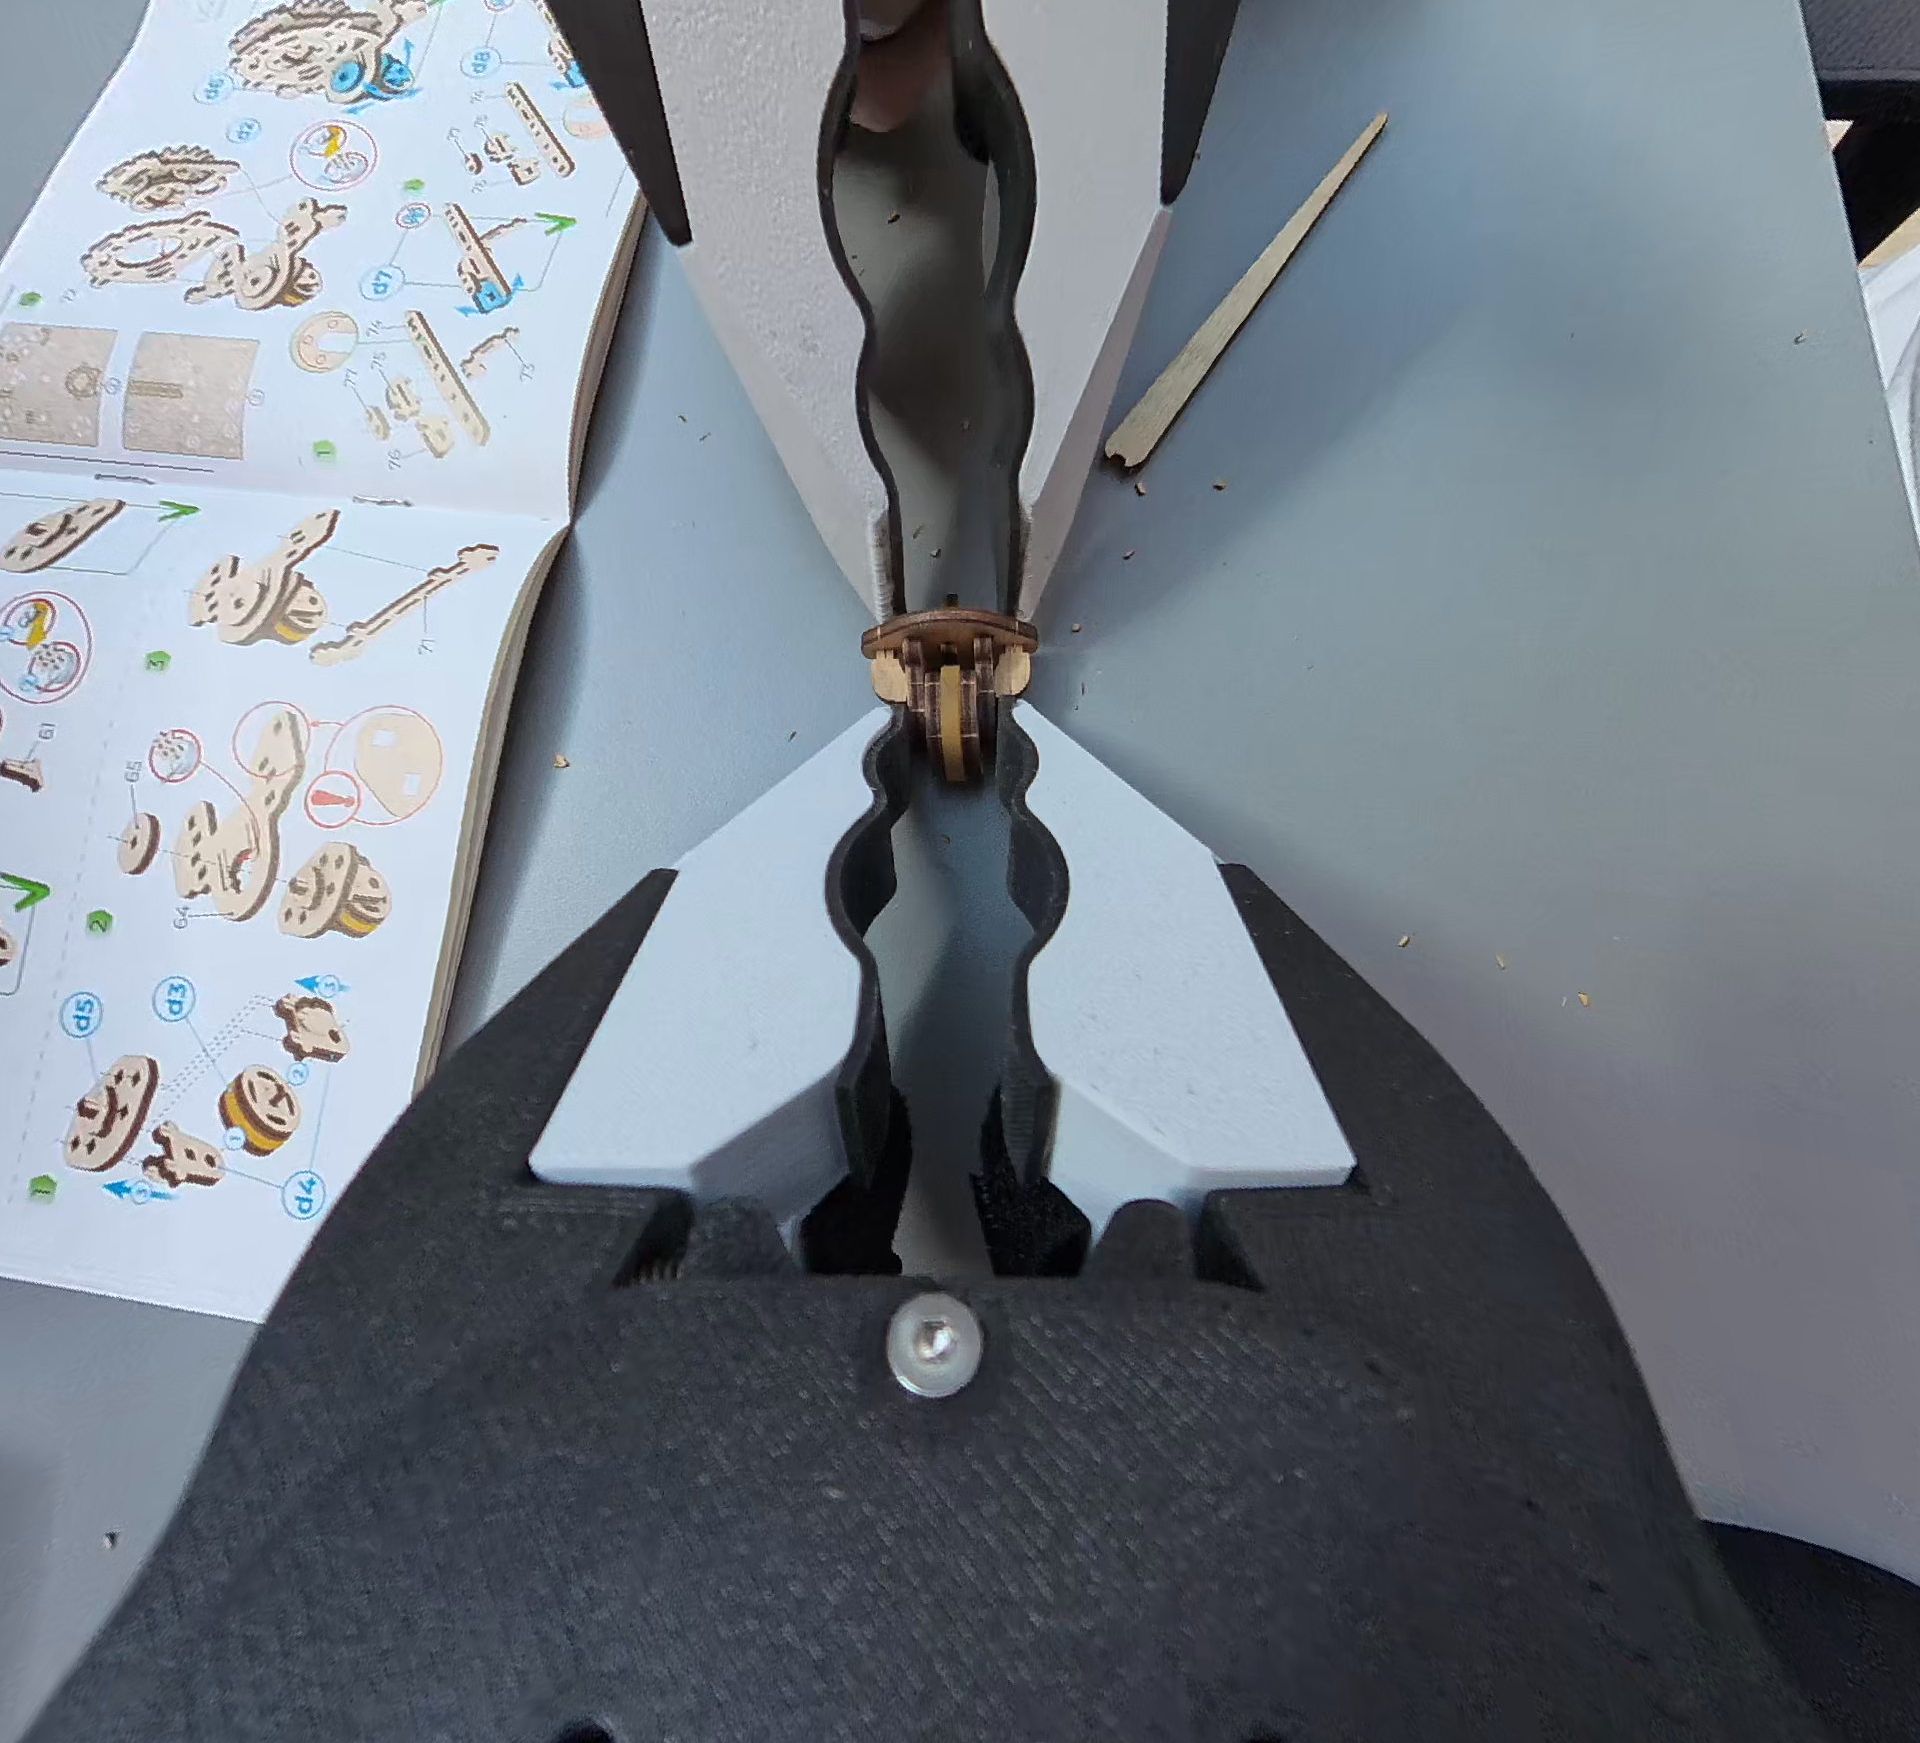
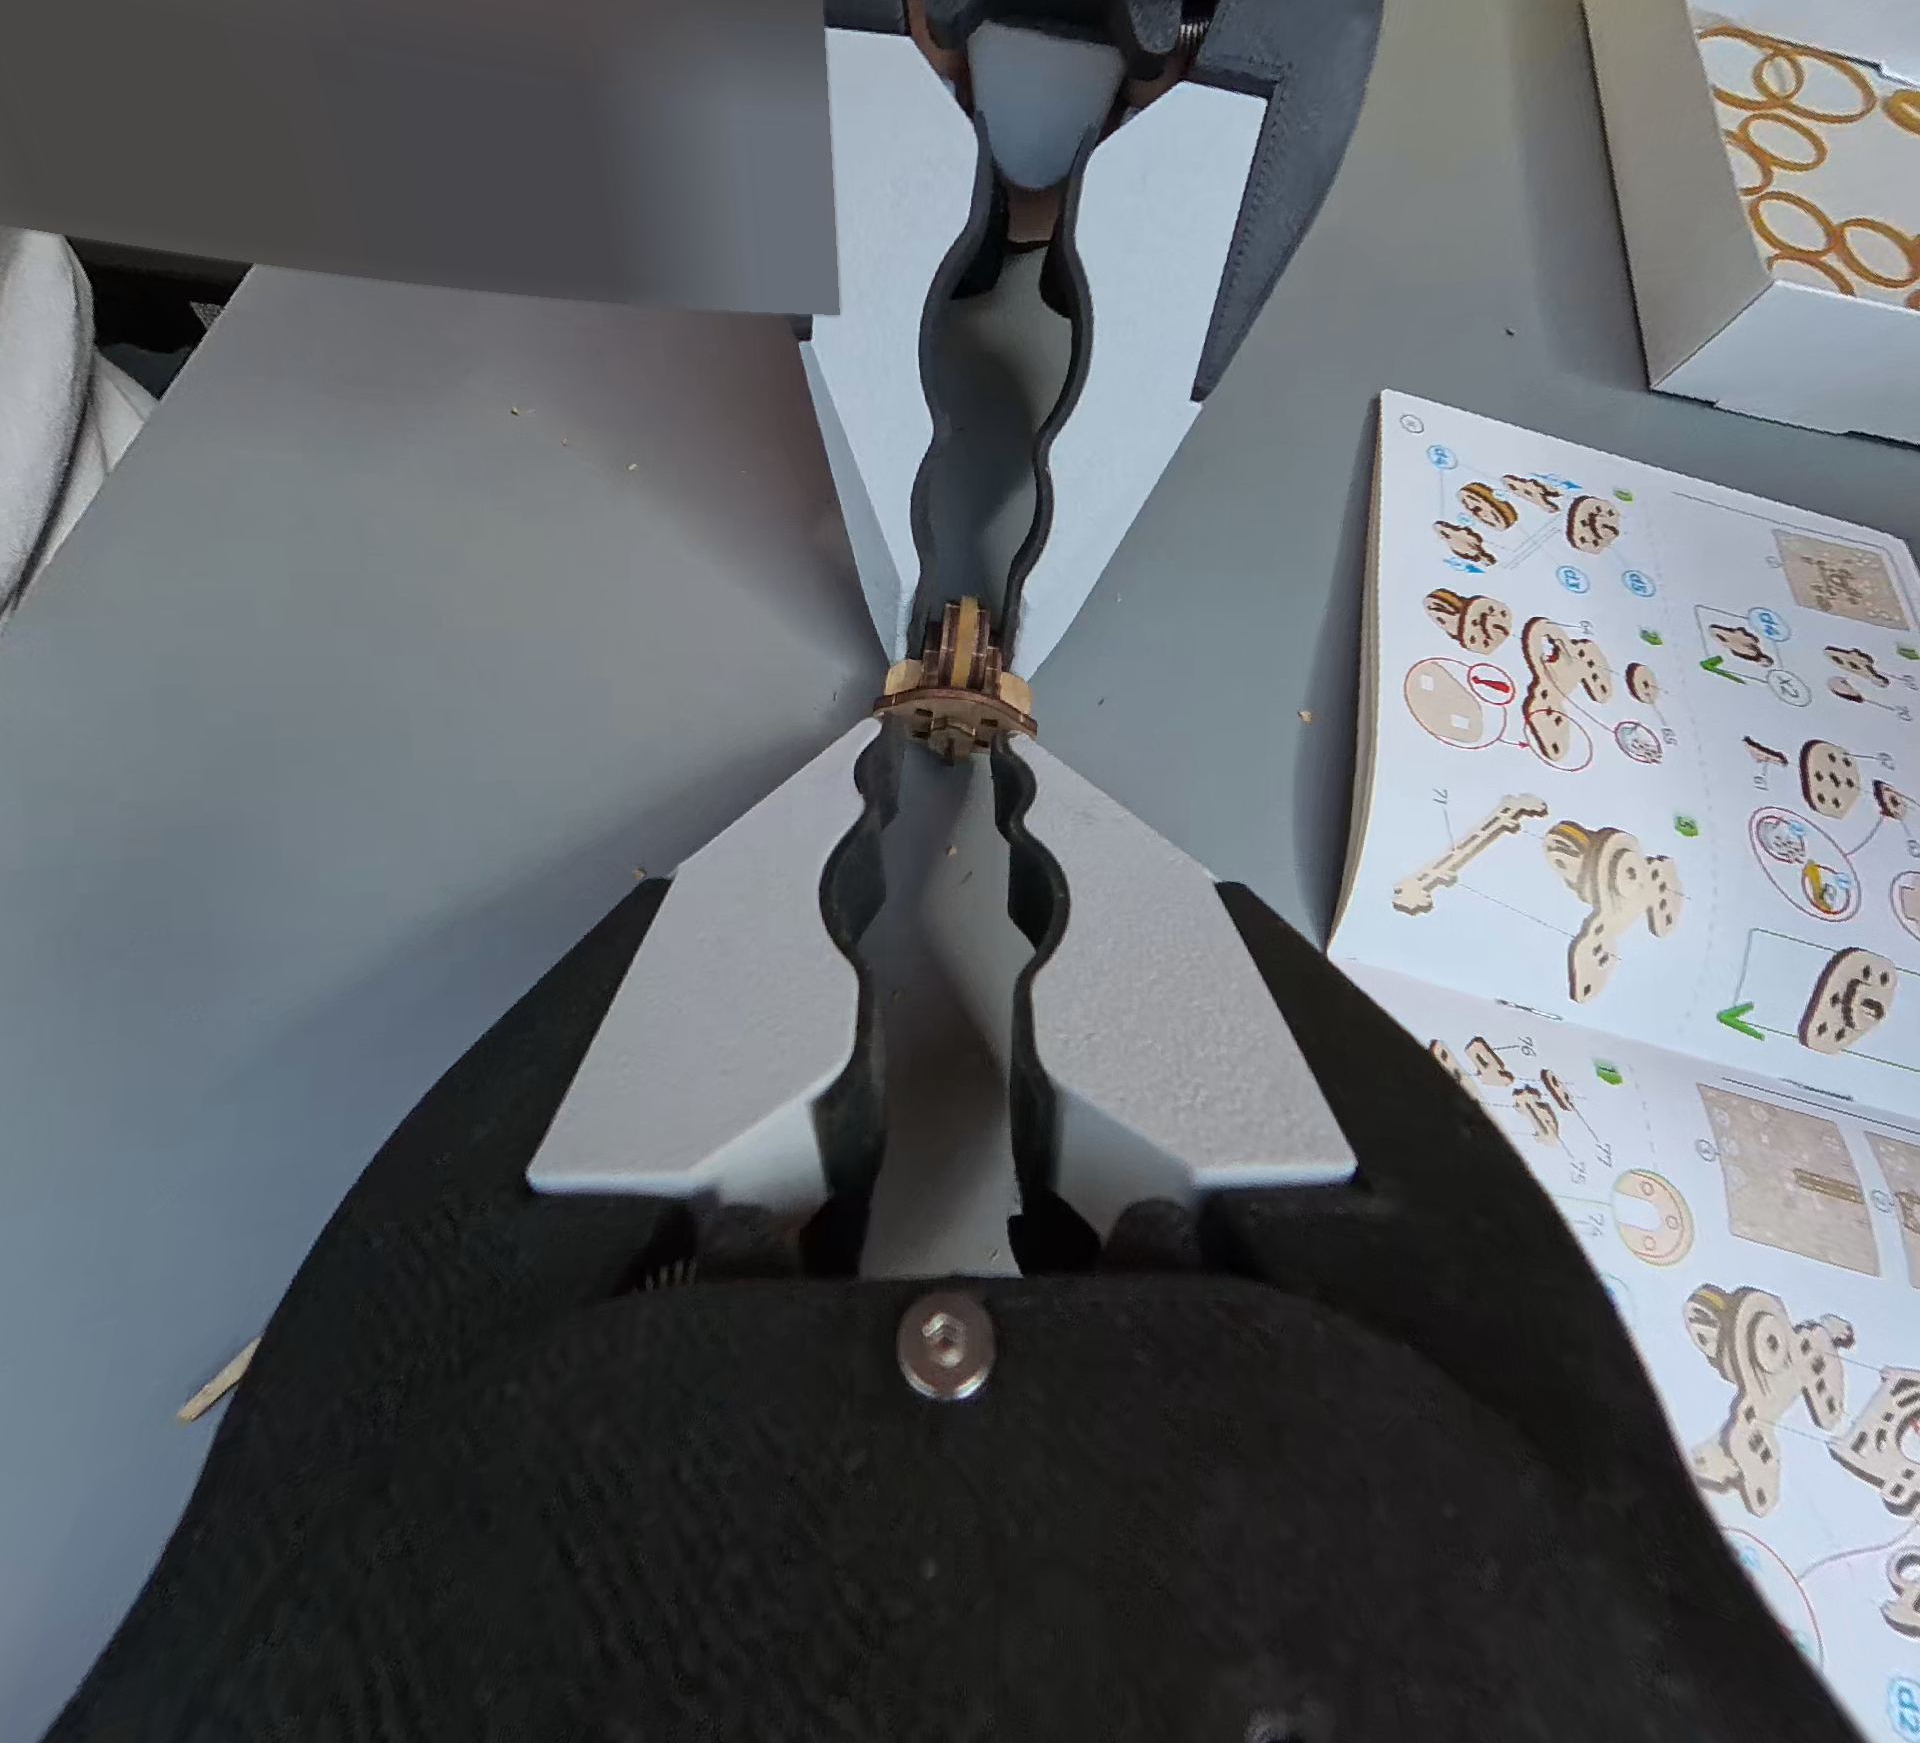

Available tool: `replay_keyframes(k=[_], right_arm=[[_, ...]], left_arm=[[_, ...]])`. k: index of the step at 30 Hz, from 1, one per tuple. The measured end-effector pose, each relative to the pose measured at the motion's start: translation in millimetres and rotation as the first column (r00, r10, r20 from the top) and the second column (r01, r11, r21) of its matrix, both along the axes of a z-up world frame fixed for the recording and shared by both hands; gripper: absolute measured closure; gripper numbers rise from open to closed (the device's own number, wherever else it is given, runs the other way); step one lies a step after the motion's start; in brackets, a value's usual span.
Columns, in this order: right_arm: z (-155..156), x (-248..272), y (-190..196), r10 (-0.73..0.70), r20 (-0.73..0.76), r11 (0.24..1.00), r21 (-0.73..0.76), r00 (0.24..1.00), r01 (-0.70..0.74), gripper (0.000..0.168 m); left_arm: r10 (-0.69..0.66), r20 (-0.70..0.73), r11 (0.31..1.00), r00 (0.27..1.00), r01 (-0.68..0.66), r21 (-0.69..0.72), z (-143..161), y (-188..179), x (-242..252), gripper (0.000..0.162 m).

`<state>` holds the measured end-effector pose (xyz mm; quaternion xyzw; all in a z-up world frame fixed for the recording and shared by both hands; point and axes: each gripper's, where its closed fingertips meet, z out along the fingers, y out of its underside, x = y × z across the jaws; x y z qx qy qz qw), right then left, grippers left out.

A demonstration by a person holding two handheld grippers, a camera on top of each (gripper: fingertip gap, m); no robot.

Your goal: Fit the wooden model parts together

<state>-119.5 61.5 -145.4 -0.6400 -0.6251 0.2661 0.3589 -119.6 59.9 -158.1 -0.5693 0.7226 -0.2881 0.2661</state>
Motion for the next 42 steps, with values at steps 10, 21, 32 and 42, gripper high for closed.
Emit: replay_keyframes(k=[10, 21, 32, 42], right_arm=[[-0.9, -3.0, 2.1, -0.003, -0.022, 1.000, 0.022, 1.000, 0.003, 0.159], [-0.8, -3.8, 1.8, 0.008, -0.006, 0.999, 0.049, 1.000, -0.007, 0.159], [18.1, 11.5, 17.9, 0.112, -0.015, 0.940, 0.325, 0.994, -0.101, 0.165], [1.0, 5.8, 7.6, 0.196, 0.039, 0.938, 0.285, 0.980, -0.198, 0.165]], left_arm=[[0.002, -0.002, 1.000, 1.000, -0.002, 0.014, 0.4, 0.1, 0.1, 0.149], [-0.006, -0.014, 1.000, 1.000, 0.006, 0.009, 0.7, 0.1, 0.3, 0.149], [-0.032, -0.012, 0.999, 0.999, 0.032, 0.010, -0.1, -0.4, 0.5, 0.148], [-0.140, 0.035, 0.990, 0.990, 0.140, 0.008, 0.3, -1.9, 1.9, 0.148]])
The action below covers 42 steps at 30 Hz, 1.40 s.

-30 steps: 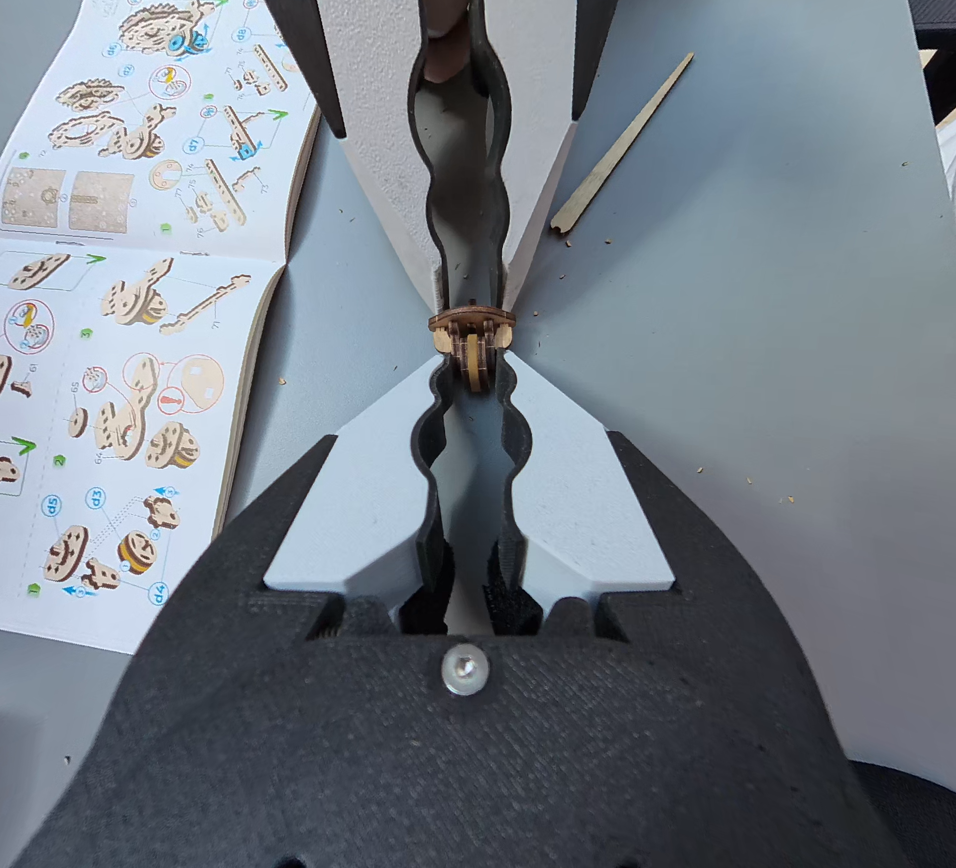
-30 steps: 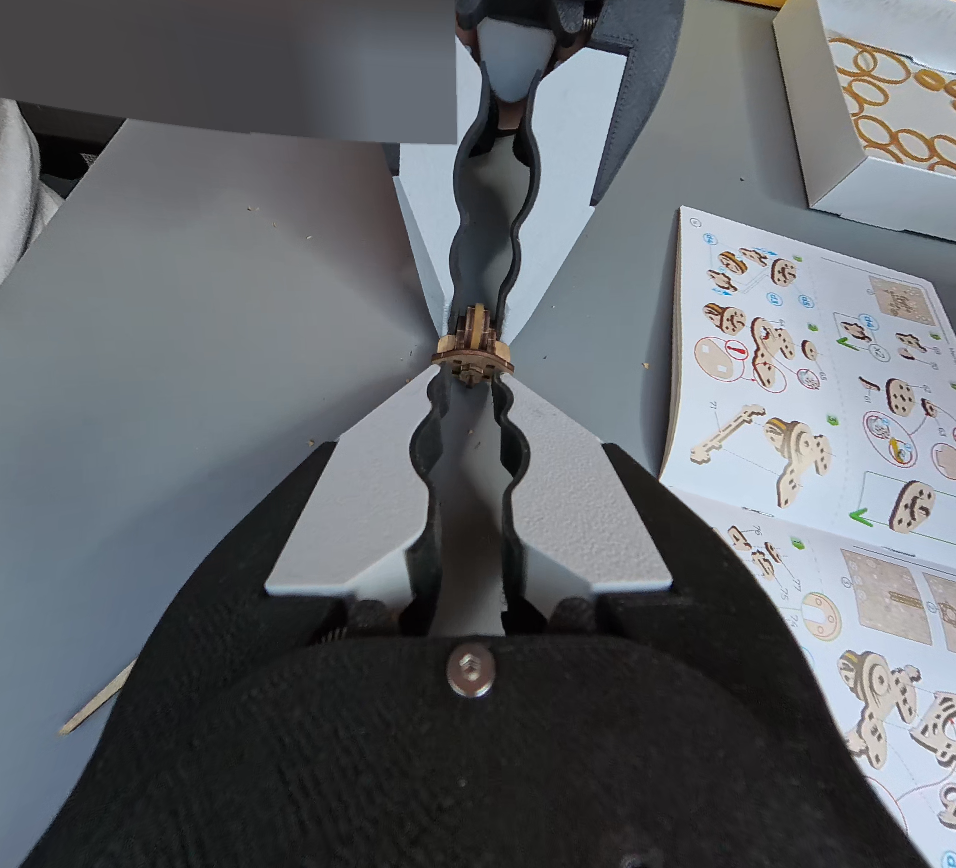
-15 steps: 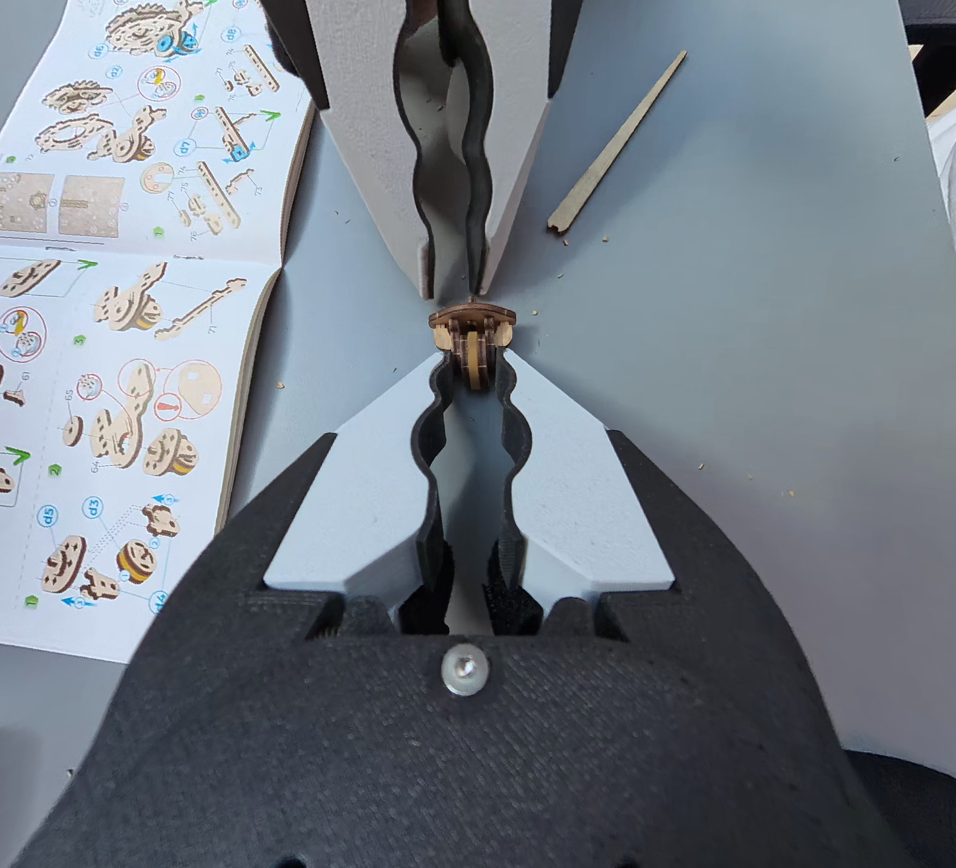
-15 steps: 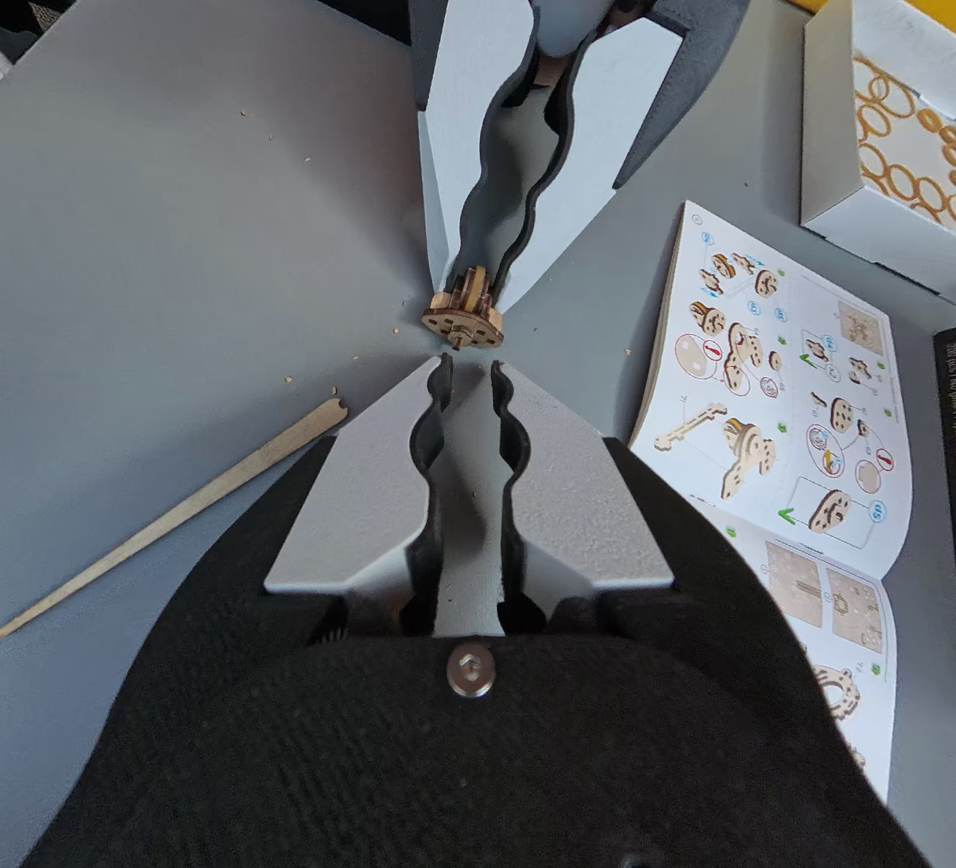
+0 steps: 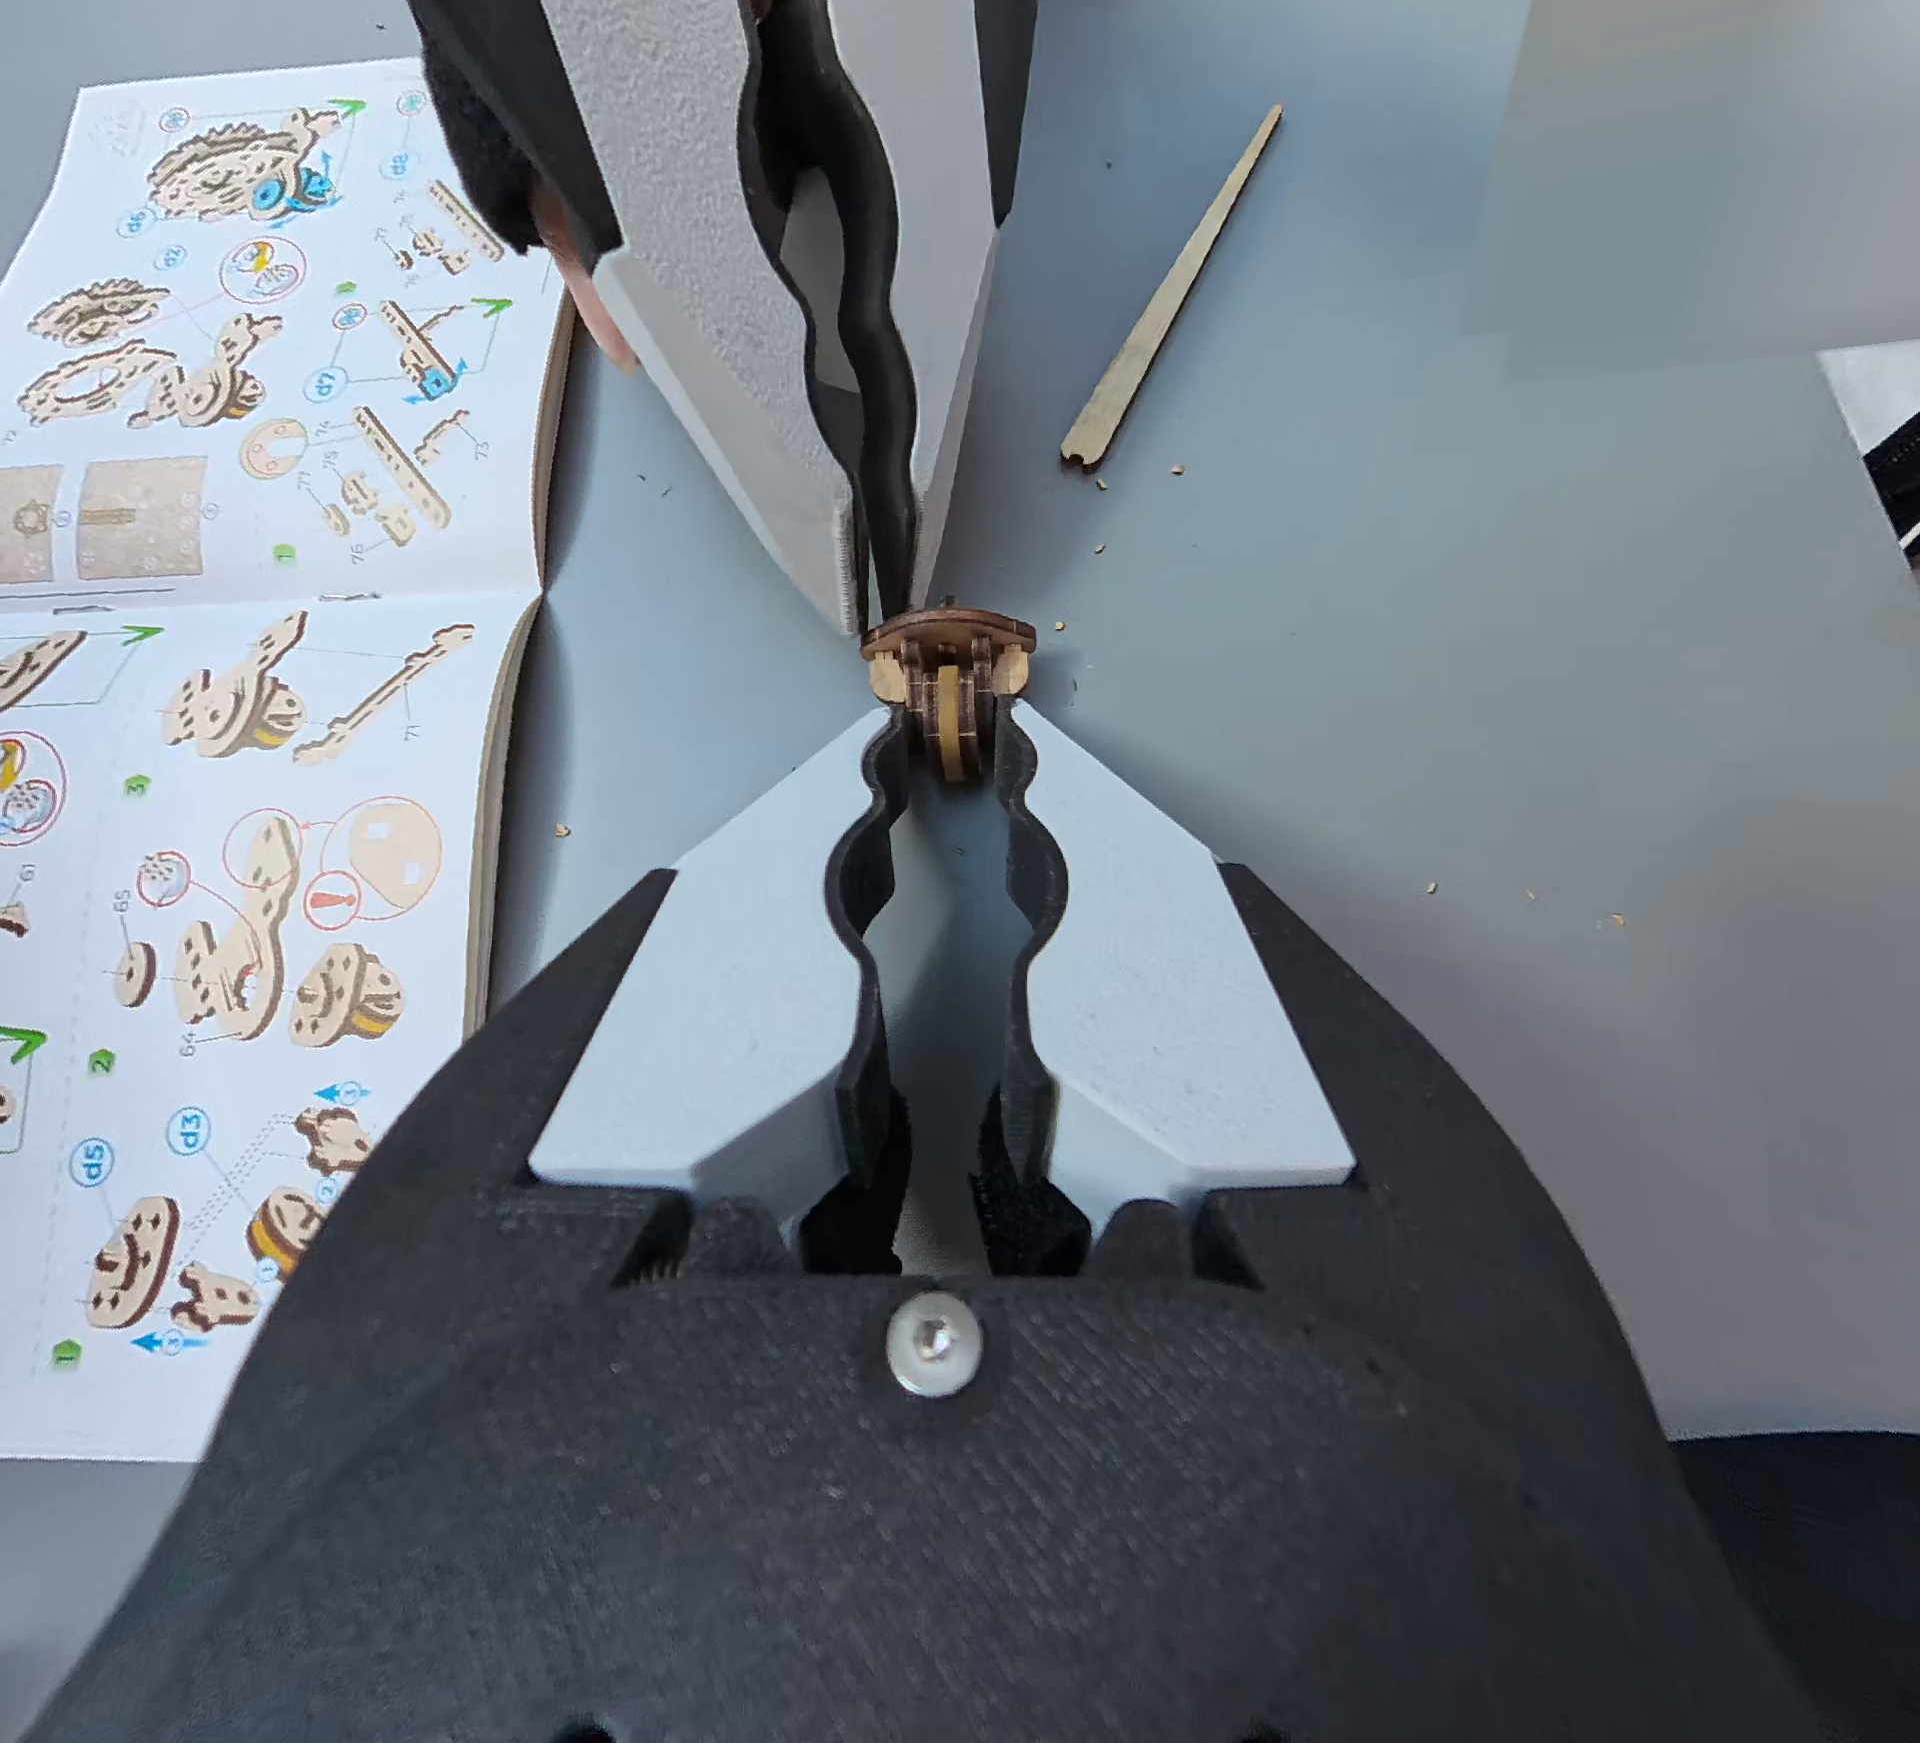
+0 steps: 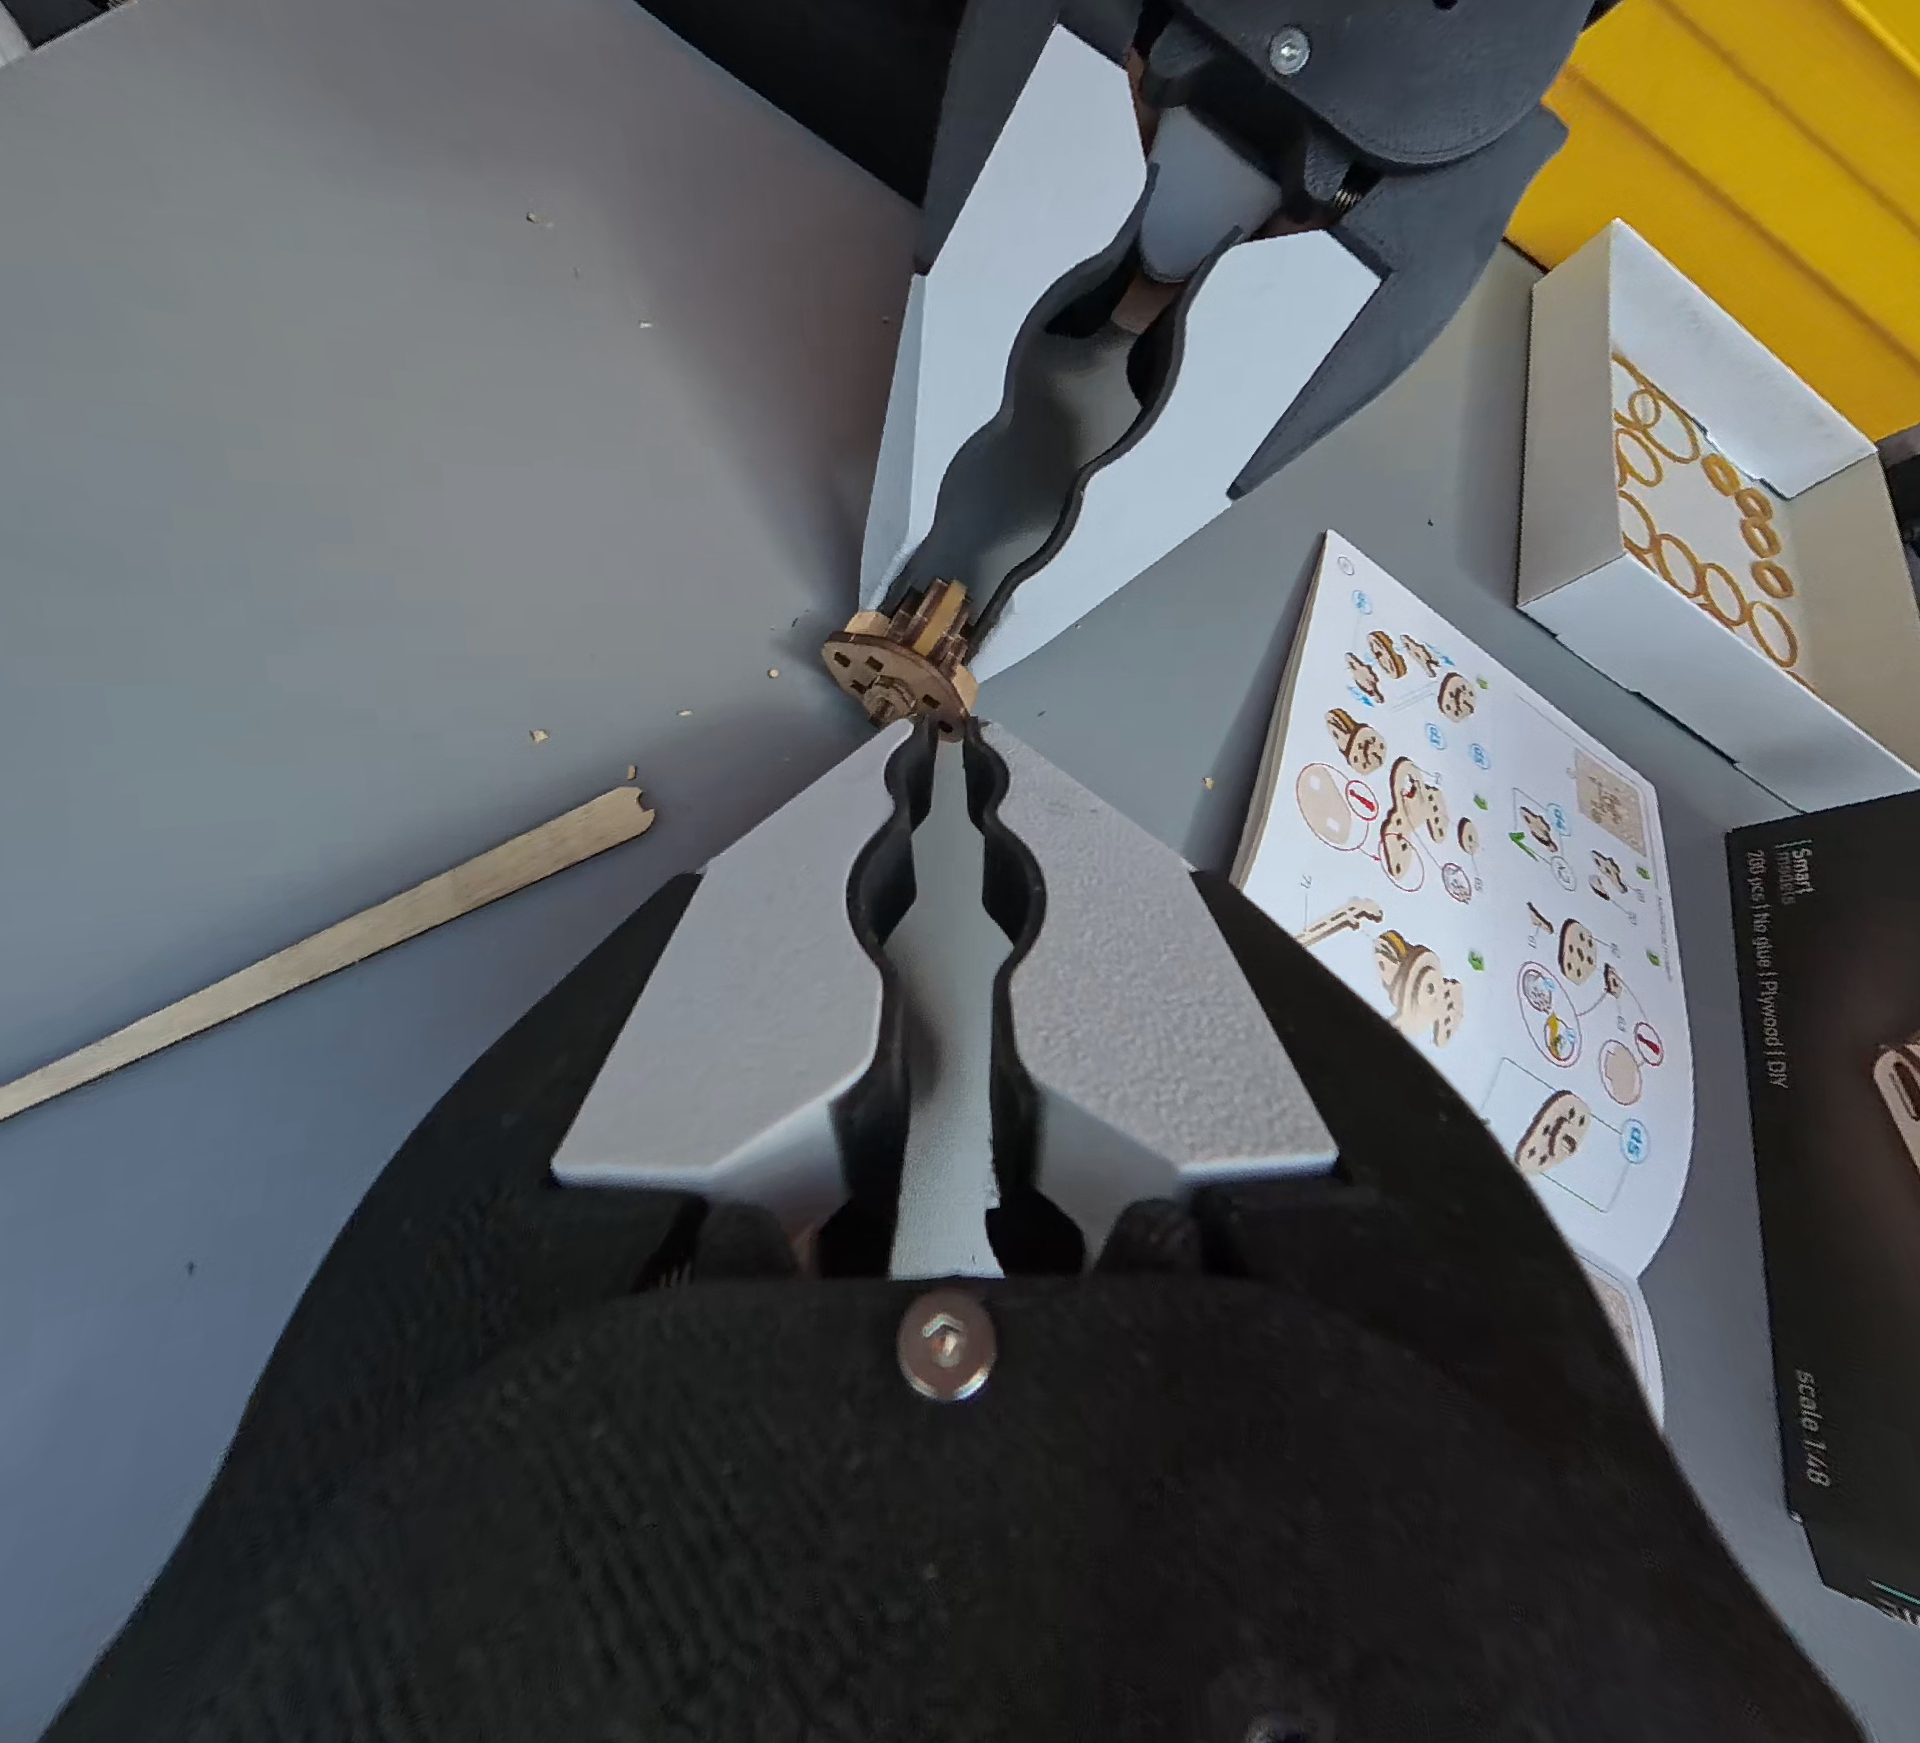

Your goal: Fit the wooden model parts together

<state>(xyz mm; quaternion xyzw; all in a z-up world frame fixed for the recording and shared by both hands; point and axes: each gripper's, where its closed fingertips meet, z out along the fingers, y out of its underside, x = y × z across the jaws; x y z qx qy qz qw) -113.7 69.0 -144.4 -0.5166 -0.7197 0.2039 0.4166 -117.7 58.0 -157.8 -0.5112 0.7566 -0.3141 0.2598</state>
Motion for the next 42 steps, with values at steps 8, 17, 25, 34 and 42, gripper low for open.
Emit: replay_keyframes(k=[8, 17, 25, 34, 42], right_arm=[[1.8, -2.6, -2.2, 0.024, -0.019, 1.000, 0.009, 1.000, -0.024, 0.166], [1.9, -2.2, -4.0, 0.050, -0.035, 0.999, 0.019, 0.998, -0.049, 0.166], [-4.5, 4.5, 1.3, -0.053, 0.009, 0.997, -0.055, 0.999, 0.054, 0.168], [-4.1, 0.8, -0.4, -0.059, -0.002, 0.998, -0.032, 0.998, 0.059, 0.168], [-4.1, -0.4, -1.2, -0.050, -0.002, 0.998, -0.028, 0.999, 0.050, 0.168]], left_arm=[[-0.074, 0.020, 0.997, 0.997, 0.074, -0.011, 0.3, -0.9, 0.0, 0.148], [-0.091, -0.001, 0.996, 0.996, 0.091, 0.011, 0.1, -1.3, 0.7, 0.148], [-0.058, 0.030, 0.998, 0.998, 0.058, -0.006, 0.1, -1.5, 1.3, 0.148], [-0.049, 0.028, 0.999, 0.998, 0.049, -0.012, 0.3, -1.4, 1.8, 0.148], [-0.048, 0.019, 0.999, 0.999, 0.048, 0.004, 0.4, -1.4, 2.1, 0.148]])
